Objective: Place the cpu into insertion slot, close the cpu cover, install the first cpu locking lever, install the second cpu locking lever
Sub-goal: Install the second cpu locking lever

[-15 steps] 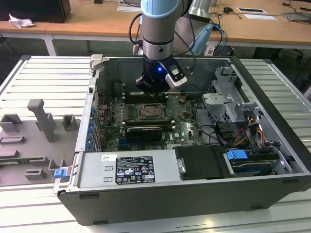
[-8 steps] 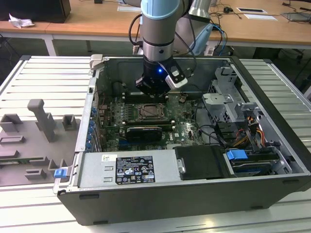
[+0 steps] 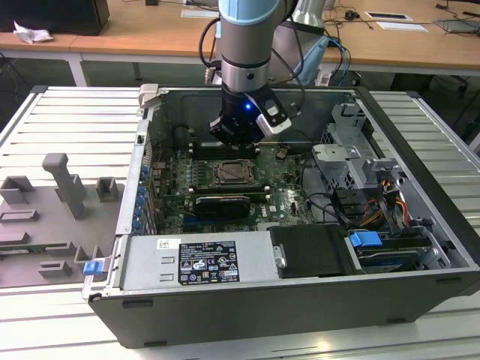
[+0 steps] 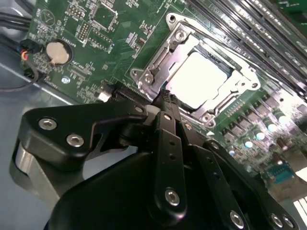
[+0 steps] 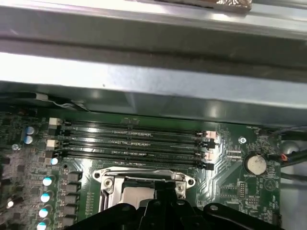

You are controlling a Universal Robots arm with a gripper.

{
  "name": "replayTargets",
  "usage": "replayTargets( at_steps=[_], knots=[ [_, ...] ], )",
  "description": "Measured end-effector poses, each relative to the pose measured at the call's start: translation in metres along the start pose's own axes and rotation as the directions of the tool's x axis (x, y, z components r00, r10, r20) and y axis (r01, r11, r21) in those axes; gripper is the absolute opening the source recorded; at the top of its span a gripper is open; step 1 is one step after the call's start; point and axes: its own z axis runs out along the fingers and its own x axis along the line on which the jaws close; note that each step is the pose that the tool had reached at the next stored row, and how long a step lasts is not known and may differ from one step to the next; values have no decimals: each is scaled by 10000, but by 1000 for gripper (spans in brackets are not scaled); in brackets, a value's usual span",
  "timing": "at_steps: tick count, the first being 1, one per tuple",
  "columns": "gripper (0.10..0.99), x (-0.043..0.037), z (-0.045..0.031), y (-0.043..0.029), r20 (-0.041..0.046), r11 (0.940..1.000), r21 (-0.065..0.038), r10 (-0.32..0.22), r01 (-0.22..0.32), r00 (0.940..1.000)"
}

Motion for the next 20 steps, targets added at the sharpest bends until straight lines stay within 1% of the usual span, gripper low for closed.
replayTargets(
  at_steps=[2,3,6,8,10,11,12,13,14,16,18,20],
  knots=[
    [106,-4,-63,5,-10,10000,0,1,-1,10000],
    [106,-5,-79,4,-12,10000,-2,1,-1,10000],
    [106,-2,-83,-23,-18,9999,4,117,-117,9999],
    [106,2,-86,-69,-31,9998,5,175,-175,9998],
    [106,10,-95,-173,-53,9998,5,204,-204,9998],
    [106,12,-97,-202,-68,9998,5,213,-213,9997],
    [106,14,-99,-231,-125,9997,4,239,-239,9996],
    [106,15,-97,-244,-282,9996,-6,291,-291,9992],
    [106,17,-94,-265,-417,9994,-8,335,-336,9986],
    [106,20,-89,-303,-434,9994,-8,354,-355,9984],
    [106,26,-84,-359,-435,9993,-9,367,-368,9984],
    [106,33,-78,-438,-434,9993,-8,374,-375,9984]
  ],
)
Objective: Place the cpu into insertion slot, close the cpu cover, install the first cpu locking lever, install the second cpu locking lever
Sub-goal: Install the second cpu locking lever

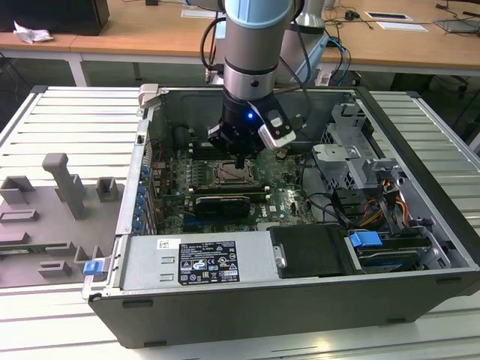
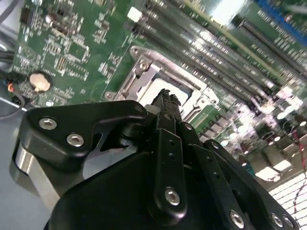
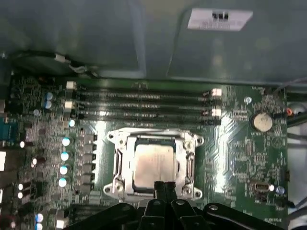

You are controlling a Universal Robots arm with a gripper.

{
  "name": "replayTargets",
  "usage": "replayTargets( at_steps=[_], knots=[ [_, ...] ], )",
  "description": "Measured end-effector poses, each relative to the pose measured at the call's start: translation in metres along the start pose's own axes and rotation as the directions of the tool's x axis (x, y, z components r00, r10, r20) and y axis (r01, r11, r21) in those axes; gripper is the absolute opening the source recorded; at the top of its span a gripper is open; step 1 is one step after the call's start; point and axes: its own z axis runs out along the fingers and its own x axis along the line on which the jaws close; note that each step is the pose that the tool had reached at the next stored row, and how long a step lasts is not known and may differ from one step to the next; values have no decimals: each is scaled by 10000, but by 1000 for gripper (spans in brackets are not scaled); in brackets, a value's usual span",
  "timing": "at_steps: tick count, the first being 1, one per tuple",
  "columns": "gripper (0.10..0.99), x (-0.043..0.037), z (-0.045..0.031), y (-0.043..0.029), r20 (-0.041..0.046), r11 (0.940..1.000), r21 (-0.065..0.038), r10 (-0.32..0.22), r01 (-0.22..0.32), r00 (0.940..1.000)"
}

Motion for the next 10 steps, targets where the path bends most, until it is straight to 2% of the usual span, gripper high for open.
replayTargets(
  at_steps=[3,4,8,10],
  knots=[
    [106,7,1,-136,1,10000,-1,7,-7,10000],
    [106,56,-2,-174,1,10000,0,7,-7,10000],
    [106,241,20,-188,2,10000,-2,8,-8,10000],
    [106,259,56,-192,1,10000,0,8,-8,10000]
  ],
)
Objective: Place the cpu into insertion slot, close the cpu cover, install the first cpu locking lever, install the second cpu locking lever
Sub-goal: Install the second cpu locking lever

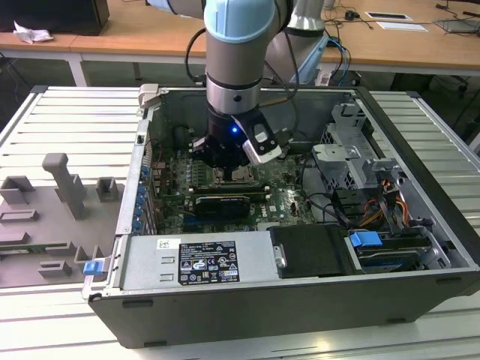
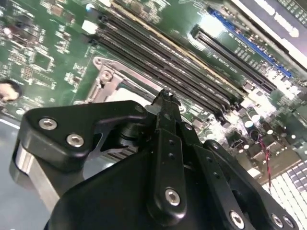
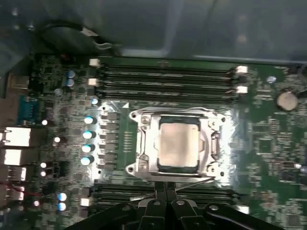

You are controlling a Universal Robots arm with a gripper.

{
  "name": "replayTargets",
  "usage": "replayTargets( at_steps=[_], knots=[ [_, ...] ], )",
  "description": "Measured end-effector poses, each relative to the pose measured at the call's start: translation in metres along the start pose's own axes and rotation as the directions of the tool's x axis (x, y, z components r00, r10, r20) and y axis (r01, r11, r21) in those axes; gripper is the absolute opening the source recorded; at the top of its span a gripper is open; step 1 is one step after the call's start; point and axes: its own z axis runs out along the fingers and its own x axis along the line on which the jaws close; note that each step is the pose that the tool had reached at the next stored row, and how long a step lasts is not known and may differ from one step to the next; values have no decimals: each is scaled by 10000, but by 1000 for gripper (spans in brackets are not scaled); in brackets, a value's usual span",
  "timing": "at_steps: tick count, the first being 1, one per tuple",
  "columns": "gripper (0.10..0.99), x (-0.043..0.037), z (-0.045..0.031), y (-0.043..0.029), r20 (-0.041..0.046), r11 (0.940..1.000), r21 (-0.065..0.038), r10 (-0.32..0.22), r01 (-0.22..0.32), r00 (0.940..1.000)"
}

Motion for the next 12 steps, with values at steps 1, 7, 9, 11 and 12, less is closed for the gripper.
replayTargets(
  at_steps=[1,7,9,11,12],
  knots=[
    [106,0,31,-3,0,10000,-3,-1,1,10000],
    [106,55,96,-47,18,9994,-344,0,1,10000],
    [106,96,97,-80,35,9977,-675,4,-1,10000],
    [106,143,100,-107,45,9968,-802,4,-1,10000],
    [106,162,101,-123,49,9965,-840,4,1,10000]
  ],
)
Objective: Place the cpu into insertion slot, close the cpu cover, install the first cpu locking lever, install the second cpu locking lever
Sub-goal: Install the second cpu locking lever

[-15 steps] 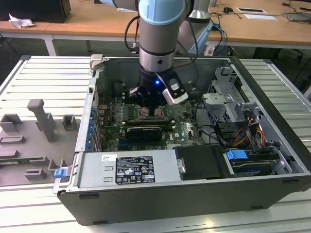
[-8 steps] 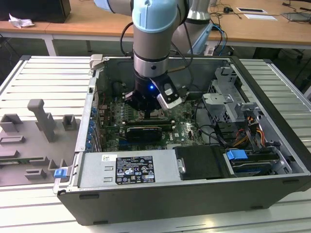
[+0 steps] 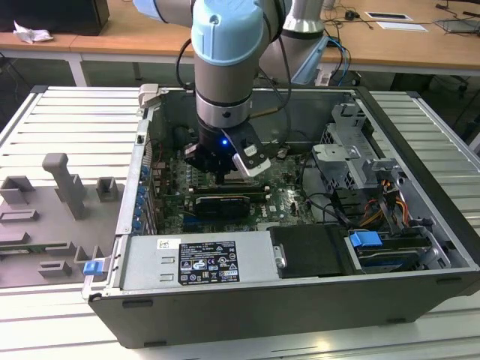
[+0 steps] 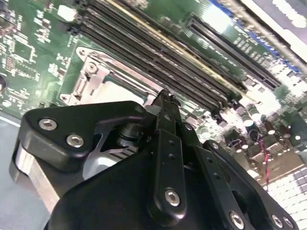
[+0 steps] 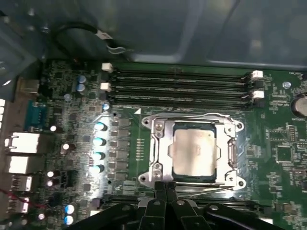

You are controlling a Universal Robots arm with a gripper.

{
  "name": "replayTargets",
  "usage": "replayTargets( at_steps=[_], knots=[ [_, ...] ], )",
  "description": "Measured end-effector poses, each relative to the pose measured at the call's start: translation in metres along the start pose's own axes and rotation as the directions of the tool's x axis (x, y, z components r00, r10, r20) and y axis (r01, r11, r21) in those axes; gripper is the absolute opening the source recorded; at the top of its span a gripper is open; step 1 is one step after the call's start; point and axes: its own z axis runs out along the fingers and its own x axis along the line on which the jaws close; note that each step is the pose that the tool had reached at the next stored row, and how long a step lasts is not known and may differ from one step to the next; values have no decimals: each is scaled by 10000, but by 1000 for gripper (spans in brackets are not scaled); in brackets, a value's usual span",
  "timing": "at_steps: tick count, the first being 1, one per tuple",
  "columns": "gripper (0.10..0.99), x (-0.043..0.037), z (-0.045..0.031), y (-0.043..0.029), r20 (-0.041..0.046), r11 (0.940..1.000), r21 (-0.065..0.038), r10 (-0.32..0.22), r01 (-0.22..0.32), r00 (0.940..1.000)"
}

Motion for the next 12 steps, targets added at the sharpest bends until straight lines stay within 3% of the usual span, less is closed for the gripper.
replayTargets(
  at_steps=[4,7,12],
  knots=[
    [106,41,-4,-80,7,9999,-108,3,-3,10000],
    [106,79,8,-88,12,9998,-193,1,0,10000],
    [106,133,77,-99,13,9997,-252,2,-2,10000]
  ],
)
